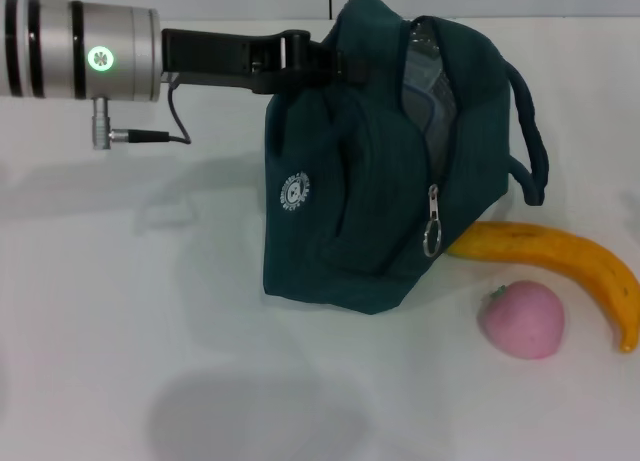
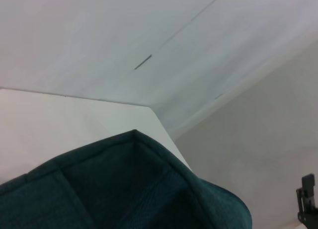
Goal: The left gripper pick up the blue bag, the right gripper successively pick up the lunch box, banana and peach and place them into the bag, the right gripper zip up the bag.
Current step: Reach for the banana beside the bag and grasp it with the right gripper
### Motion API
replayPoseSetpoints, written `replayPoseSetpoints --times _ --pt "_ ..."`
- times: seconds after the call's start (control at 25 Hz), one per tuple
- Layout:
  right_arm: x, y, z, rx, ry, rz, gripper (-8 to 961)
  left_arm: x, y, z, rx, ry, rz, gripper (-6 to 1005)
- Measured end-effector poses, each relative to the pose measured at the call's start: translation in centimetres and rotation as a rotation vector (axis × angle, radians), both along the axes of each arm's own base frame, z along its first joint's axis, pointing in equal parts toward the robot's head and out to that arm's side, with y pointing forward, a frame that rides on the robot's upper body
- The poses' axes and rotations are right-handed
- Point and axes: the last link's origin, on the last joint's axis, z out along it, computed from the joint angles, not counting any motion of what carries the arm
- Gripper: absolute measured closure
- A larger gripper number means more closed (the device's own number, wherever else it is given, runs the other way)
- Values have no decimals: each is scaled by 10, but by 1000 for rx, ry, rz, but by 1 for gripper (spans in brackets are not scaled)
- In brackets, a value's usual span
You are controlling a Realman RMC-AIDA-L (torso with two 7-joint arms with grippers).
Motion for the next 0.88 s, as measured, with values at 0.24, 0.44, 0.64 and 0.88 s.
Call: replayPoseSetpoints --times 0.24,0.44,0.64,0.88 --pt "15 -25 4 71 -63 -72 274 -8 1 2 30 9 13 955" --pt "3 -32 20 -6 -231 109 275 -8 2 2 44 15 6 955" --pt "-8 -15 42 -320 -371 219 275 -9 2 1 48 20 6 955" --pt "-29 4 63 -562 -570 174 276 -10 2 1 51 19 0 955"
